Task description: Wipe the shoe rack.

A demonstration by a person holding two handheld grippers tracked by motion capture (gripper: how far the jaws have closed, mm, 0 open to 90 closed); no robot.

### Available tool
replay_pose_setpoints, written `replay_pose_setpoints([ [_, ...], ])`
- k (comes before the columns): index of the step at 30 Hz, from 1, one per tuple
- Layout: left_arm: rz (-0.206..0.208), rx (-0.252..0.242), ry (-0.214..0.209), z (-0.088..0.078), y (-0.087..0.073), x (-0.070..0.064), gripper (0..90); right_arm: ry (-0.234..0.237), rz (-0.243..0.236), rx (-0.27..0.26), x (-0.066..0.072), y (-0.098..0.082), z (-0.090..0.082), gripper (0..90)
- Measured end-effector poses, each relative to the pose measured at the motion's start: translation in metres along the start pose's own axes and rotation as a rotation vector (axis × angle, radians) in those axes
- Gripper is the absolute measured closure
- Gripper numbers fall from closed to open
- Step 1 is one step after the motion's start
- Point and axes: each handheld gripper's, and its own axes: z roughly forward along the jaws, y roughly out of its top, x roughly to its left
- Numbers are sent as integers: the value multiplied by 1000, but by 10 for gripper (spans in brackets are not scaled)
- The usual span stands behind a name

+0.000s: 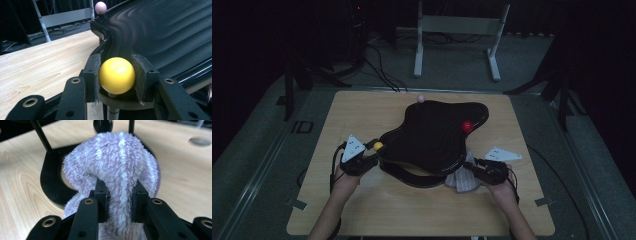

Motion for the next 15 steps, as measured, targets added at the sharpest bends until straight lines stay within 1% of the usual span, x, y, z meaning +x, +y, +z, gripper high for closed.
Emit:
replay_pose_setpoints([
  [2, 1, 1, 1, 0, 0, 0, 602, -23, -7, -22, -2, 5, -8, 727],
  [4, 0, 0, 1, 0, 0, 0, 602, -54, -2, -51, -4, 10, -15, 726],
  [6, -1, -2, 1, 0, 0, 0, 602, -73, 2, -80, -9, 16, -22, 726],
  [8, -1, 0, 1, 0, 0, 0, 602, -82, 22, -124, -13, 22, -32, 726],
  [10, -1, -2, 0, 0, 0, 0, 602, -90, 33, -157, -17, 28, -41, 726],
  [15, -1, -1, 1, 0, 0, 0, 602, -134, 39, -226, -28, 46, -60, 724],
])
